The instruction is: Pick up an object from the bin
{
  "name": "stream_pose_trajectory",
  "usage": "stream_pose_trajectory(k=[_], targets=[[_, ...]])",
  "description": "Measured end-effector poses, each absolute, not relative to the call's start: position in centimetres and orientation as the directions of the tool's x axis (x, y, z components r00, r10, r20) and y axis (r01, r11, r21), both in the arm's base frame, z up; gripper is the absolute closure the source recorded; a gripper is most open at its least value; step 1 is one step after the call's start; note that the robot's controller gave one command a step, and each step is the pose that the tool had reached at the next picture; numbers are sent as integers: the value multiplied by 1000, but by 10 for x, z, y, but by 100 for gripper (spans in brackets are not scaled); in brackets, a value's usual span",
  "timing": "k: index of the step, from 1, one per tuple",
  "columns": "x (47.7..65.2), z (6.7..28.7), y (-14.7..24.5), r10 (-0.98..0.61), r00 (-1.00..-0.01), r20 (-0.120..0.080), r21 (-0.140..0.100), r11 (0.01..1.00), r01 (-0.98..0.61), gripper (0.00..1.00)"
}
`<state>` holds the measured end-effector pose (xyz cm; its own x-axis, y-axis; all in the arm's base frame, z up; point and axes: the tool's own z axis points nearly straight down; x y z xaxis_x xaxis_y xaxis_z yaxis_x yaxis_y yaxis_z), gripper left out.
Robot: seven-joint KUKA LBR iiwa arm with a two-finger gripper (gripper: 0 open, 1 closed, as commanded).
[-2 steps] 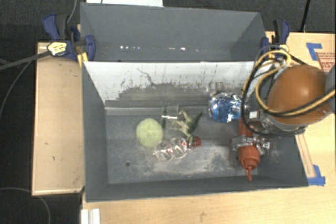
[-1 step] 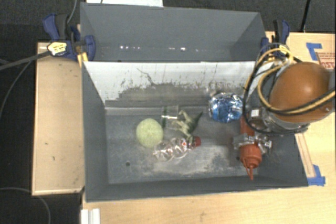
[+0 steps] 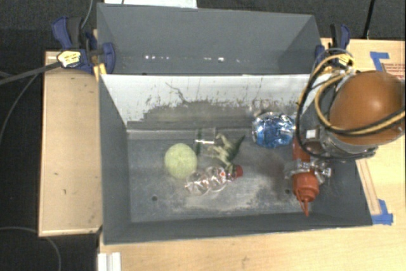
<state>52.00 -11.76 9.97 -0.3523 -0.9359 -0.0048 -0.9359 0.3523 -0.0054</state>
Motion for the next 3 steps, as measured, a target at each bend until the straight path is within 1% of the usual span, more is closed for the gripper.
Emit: stream_pose_trajectory(k=[1, 2, 3], targets=[[521, 118, -118, -936, -352, -5, -8, 352, -936, 100], [522, 132, -118, -935, -353, -5, -12, 353, -935, 100], [522, 139, -118, -935, -355, -6, -13, 355, -935, 100]])
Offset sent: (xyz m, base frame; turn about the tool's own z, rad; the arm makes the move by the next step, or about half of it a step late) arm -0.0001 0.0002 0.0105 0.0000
